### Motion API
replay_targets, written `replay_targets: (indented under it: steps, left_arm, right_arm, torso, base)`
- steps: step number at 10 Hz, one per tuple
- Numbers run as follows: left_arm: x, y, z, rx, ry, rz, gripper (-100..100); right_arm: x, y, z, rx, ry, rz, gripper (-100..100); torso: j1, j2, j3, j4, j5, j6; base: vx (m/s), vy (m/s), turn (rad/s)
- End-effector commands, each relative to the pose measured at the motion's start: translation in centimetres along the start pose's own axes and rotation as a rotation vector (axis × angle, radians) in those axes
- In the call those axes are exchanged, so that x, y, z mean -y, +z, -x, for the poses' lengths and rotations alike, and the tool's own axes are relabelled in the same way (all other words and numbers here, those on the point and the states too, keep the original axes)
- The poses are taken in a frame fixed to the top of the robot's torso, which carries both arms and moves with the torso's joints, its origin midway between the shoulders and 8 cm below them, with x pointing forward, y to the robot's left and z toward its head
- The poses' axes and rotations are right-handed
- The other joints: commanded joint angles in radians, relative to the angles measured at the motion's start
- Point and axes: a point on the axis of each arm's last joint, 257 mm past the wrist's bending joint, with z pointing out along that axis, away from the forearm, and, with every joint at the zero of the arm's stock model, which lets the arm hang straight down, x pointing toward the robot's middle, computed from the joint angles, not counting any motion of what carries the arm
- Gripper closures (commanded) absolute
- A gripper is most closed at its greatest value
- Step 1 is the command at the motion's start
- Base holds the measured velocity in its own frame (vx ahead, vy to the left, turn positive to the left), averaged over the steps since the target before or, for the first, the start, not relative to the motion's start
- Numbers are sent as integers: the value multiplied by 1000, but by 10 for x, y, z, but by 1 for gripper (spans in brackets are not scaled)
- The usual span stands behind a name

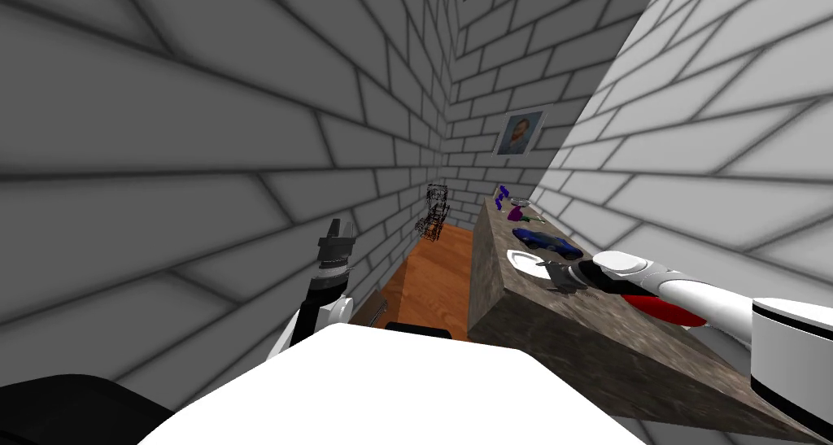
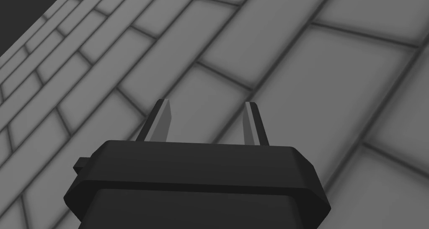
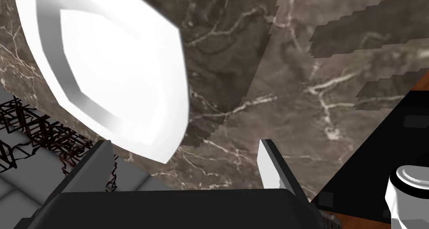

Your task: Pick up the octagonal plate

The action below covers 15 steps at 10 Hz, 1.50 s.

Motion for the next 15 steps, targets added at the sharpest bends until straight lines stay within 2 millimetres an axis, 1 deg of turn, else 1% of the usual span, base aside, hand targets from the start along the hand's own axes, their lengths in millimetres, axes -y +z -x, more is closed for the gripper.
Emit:
replay_targets:
  steps: [1,2,4,5,6,7,8,9,10,11,12,13,14,15]
  left_arm:
    - [0,0,0,0,0,0,0]
    - [0,0,0,0,0,0,0]
    - [0,0,0,0,0,0,0]
    - [0,0,0,0,0,0,0]
    - [0,0,0,0,0,0,0]
    - [0,0,0,0,0,0,0]
    - [0,0,0,0,0,0,0]
    - [0,0,0,0,0,0,0]
    - [0,0,0,0,0,0,0]
    - [0,0,0,0,0,0,0]
    - [0,0,0,0,0,0,0]
    - [0,0,0,0,0,0,0]
    - [0,0,0,0,0,0,0]
    - [0,0,0,0,0,0,0]
  right_arm:
    - [-7,-4,-14,-33,-21,25,-100]
    - [-20,-9,-34,-79,-50,66,-100]
    - [-20,-9,-34,-79,-50,66,-100]
    - [-27,-12,-44,-103,-66,90,-100]
    - [-23,-10,-41,-93,-54,75,-100]
    - [-24,-11,-41,-94,-58,80,0]
    - [-35,-7,-41,-85,-59,88,-100]
    - [-41,-7,-43,-90,-67,97,-100]
    - [-44,-4,-40,-76,-60,93,-100]
    - [-53,-2,-39,-74,-73,106,-100]
    - [-52,-3,-39,-70,-64,97,-100]
    - [-60,-1,-38,-68,-76,106,-100]
    - [-59,-2,-39,-65,-68,99,-100]
    - [-66,-1,-38,-64,-81,106,-100]
  torso:
    - [0,0,0,0,0,0]
    - [0,-1,-1,0,0,0]
    - [-1,-2,-1,-1,0,0]
    - [0,1,0,0,0,0]
    - [0,2,1,0,0,0]
    - [1,3,1,0,0,0]
    - [1,4,2,1,0,0]
    - [1,3,2,1,0,1]
    - [1,1,0,0,0,1]
    - [2,0,0,0,0,0]
    - [1,0,0,0,0,0]
    - [1,1,0,0,0,0]
    - [1,2,1,0,0,0]
    - [1,2,1,0,0,0]
  base:
    - [90,-14,24]
    - [119,-28,40]
    - [72,-15,4]
    - [36,-10,15]
    - [21,-7,7]
    - [0,0,0]
    - [39,2,-48]
    - [95,9,-98]
    - [76,14,-28]
    - [72,6,-33]
    - [55,1,-27]
    - [56,-8,-51]
    - [50,-1,-27]
    - [67,15,-44]
